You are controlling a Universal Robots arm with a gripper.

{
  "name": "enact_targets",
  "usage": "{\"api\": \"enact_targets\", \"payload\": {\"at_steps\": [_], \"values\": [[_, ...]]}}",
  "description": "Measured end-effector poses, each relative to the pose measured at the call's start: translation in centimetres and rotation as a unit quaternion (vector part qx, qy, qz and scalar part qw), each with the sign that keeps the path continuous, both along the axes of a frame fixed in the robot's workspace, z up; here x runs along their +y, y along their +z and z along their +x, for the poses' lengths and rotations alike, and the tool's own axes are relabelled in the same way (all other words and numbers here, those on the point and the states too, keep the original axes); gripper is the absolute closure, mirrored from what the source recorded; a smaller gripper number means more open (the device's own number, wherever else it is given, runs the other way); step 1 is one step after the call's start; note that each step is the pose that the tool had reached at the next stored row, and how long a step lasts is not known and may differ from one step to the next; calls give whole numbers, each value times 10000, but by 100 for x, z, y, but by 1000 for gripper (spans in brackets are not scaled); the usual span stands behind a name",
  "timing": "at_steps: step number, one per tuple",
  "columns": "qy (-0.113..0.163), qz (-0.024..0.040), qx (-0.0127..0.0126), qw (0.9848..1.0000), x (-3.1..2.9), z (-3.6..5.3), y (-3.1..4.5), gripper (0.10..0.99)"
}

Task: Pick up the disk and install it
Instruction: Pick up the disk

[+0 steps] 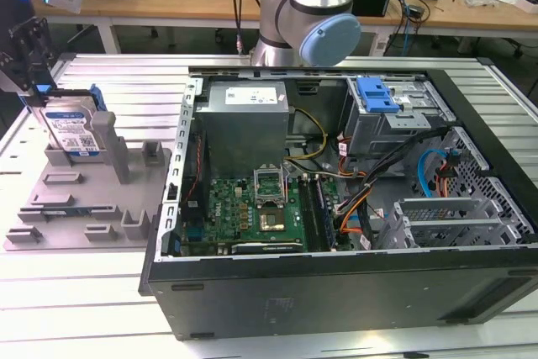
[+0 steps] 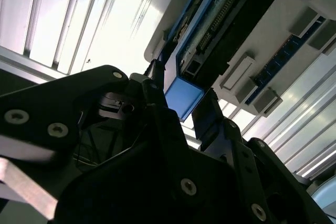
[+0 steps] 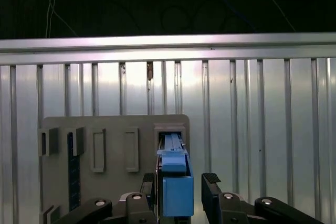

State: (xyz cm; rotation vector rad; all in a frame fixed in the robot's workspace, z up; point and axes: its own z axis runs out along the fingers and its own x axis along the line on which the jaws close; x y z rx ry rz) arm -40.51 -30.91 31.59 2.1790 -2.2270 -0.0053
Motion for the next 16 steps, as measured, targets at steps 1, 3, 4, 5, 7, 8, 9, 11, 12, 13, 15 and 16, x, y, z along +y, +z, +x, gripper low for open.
{"api": "enact_targets", "payload": {"at_steps": [1,3,4,5,7,8,9,11,12,13,15,16], "values": [[0,0,0,10000,0,0,0,604],[0,1,-1,10000,0,1,-1,604],[0,0,-1,10000,0,2,-2,604],[0,0,-2,10000,1,5,-2,604],[2,-4,-1,10000,0,11,-3,604],[9,-17,-1,10000,-1,14,-8,604],[16,-34,0,10000,-1,14,-14,604],[35,-62,0,10000,-2,13,-27,604],[48,-68,1,10000,-3,14,-31,604],[56,-69,1,10000,-3,15,-33,604],[71,-69,0,10000,-3,16,-36,604],[76,-69,0,9999,-2,16,-36,604]]}}
